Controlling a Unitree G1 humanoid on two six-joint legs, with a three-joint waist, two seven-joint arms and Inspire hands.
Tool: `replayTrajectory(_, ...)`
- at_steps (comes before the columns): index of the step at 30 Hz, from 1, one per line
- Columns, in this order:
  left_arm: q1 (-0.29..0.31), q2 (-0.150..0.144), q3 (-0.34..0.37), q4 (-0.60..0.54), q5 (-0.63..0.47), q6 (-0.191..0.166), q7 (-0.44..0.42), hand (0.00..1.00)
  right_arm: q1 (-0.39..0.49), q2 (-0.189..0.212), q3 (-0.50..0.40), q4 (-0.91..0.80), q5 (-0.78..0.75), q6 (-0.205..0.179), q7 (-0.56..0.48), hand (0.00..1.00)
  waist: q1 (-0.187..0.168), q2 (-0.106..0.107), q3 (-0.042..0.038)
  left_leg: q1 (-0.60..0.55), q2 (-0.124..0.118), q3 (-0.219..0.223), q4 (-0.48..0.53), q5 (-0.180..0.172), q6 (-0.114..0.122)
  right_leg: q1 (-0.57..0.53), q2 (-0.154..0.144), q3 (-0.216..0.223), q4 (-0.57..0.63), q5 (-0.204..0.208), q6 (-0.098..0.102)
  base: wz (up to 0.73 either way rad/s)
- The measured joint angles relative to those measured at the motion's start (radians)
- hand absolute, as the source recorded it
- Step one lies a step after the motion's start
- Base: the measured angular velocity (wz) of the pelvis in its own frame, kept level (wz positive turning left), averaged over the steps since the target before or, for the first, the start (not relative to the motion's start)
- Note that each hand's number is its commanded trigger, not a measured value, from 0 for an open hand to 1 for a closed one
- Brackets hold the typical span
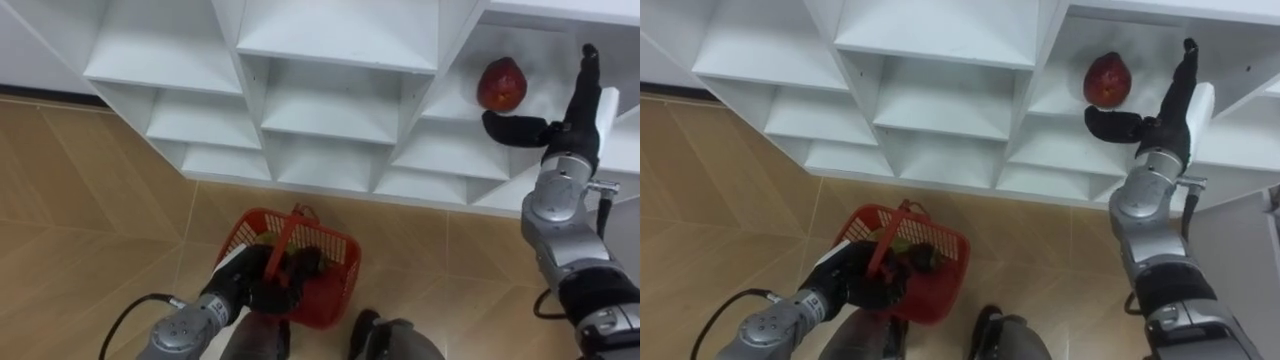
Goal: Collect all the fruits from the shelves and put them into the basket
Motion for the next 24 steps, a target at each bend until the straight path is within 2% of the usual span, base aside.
replayTrajectory(16, 0.008, 0.003, -0.002, 0.0, 0.0, 0.001, -0.013, 1.0, -0.031, -0.003, 0.04, -0.025, 0.0, 0.001, 0.078, 0.0, 0.0, -0.003, 0.0003, 0.008, 0.001, -0.002, -0.002, 0.002, -0.005, 0.006, 0.0, 0.0, 0.003, -0.007, -0.006, 0.0)
replayTrajectory(24, 0.015, 0.007, -0.002, -0.003, -0.015, 0.002, -0.013, 1.0, -0.032, -0.004, 0.04, -0.014, 0.0, 0.042, 0.129, 0.0, -0.001, -0.017, 0.0002, 0.009, 0.001, 0.0, -0.015, 0.002, -0.005, 0.006, -0.002, -0.003, -0.006, -0.007, -0.005, 0.0)
